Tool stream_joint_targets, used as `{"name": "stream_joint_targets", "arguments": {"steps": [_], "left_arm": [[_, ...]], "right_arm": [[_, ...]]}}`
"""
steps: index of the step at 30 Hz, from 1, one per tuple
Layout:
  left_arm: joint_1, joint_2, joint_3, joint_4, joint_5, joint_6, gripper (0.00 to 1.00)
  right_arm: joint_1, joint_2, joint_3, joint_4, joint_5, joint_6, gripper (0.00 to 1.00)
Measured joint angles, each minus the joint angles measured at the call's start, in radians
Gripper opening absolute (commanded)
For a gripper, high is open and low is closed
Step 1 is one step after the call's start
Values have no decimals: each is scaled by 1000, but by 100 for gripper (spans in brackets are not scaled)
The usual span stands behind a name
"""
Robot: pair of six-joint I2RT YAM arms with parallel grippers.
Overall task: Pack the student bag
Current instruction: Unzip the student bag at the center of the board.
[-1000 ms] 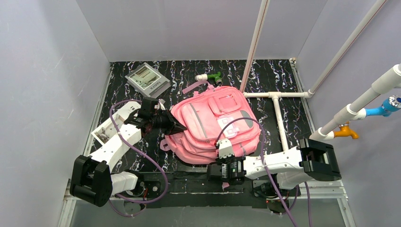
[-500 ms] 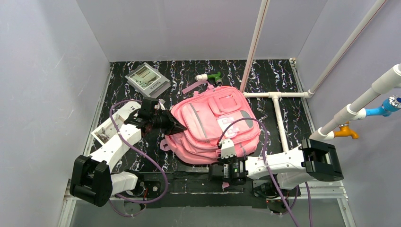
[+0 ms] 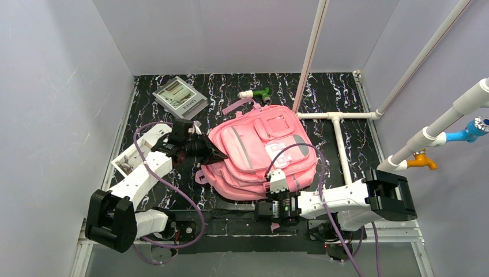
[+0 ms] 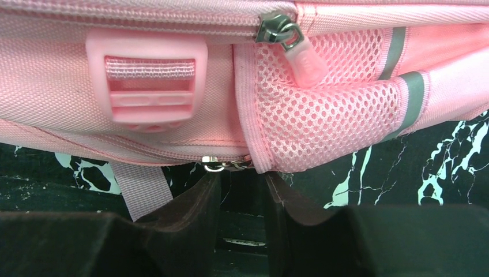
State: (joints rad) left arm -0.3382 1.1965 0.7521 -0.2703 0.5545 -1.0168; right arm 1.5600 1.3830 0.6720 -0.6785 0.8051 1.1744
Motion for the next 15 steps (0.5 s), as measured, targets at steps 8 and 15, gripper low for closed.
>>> {"name": "stream_joint_targets", "arguments": {"steps": [8,15], "left_arm": [[0,0,0,0,0,-1,0],[1,0,0,1,0,-6,0]], "right_arm": [[0,0,-15,34,37,-61,36],[3,-4,-51,114,79,-152,32]]}}
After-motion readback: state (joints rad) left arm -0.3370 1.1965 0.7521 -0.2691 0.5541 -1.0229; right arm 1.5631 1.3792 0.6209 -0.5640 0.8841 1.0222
